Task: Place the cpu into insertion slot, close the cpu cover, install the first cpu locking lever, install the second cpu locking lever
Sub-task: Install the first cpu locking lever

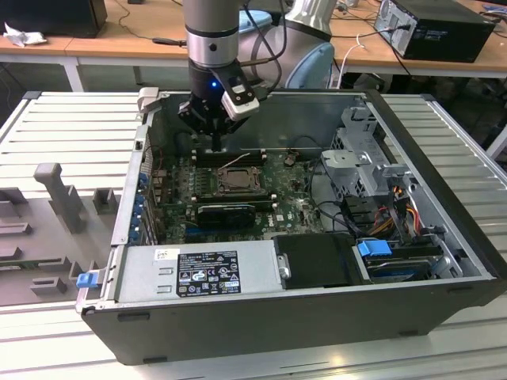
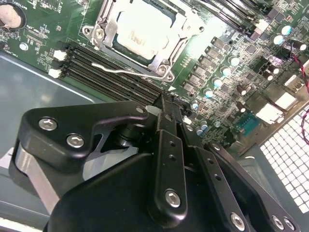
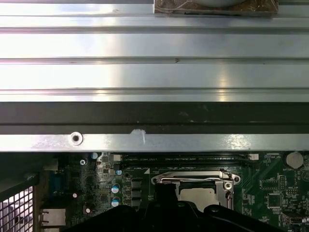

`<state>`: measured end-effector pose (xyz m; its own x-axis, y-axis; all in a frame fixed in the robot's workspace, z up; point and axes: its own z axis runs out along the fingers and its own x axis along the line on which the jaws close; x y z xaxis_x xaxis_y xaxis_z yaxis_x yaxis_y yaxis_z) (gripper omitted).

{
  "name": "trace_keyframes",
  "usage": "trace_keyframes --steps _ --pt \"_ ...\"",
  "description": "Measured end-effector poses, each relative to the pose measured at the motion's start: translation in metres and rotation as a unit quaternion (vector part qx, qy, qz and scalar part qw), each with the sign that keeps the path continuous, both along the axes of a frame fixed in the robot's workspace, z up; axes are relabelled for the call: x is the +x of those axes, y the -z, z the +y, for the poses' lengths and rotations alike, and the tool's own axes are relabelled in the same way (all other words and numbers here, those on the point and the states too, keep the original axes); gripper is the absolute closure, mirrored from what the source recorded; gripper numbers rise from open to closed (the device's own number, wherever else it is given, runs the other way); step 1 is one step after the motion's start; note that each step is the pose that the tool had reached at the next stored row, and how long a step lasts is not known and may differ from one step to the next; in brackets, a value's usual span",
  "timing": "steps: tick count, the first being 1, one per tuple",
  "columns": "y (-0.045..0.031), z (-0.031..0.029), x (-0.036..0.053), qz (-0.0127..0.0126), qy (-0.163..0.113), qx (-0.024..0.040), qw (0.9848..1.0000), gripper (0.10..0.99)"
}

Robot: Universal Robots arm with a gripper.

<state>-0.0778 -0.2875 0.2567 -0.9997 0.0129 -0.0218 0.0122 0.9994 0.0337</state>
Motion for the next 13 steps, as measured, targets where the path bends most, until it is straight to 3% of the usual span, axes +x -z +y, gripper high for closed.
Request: trace_keyframes --steps 13 --pt "0.0001 0.0 0.01 0.0 0.0 0.0 1.0 0.98"
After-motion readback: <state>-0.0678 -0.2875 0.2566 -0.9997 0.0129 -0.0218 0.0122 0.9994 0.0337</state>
